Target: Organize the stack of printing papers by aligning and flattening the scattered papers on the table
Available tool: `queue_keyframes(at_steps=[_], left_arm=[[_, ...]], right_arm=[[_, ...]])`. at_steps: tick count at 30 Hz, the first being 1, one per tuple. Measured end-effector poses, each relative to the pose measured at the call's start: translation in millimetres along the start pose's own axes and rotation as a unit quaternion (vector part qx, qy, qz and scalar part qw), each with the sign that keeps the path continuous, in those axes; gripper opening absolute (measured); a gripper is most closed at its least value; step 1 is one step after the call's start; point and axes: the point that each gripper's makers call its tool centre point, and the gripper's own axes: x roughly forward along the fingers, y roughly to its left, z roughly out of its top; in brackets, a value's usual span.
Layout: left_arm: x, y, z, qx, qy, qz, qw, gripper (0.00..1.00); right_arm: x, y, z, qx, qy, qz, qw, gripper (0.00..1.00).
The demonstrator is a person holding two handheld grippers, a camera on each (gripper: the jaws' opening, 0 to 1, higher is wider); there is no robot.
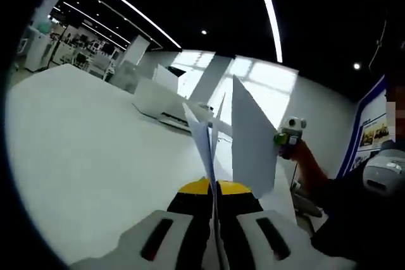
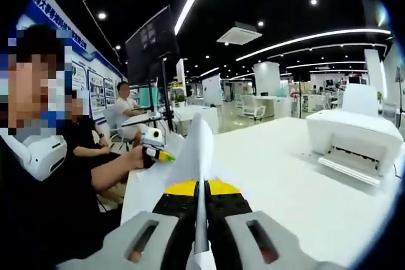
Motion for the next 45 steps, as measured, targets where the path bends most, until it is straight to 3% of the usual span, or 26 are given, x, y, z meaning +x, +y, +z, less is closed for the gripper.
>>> queue_keyframes(at_steps=[8, 21, 38, 45], left_arm=[[-0.9, -2.8, 2.3, 0.000, -0.007, -0.011, 0.9999, 0.07], [-1.1, -2.9, 3.3, 0.003, -0.009, -0.013, 0.9999, 0.09], [-1.7, -2.9, 3.5, 0.009, -0.011, -0.012, 0.9998, 0.11], [-1.8, -4.7, 5.6, 0.008, -0.018, -0.015, 0.9997, 0.16]], right_arm=[[21.0, -7.5, -16.0, 0.007, 0.026, 0.003, 0.9996, 0.01], [57.6, 2.3, -41.8, 0.010, 0.060, 0.023, 0.9979, 0.01], [95.5, 7.9, -60.5, 0.052, 0.033, 0.014, 0.9980, 0.00], [94.8, 5.4, -61.1, 0.070, 0.017, 0.019, 0.9972, 0.01]])
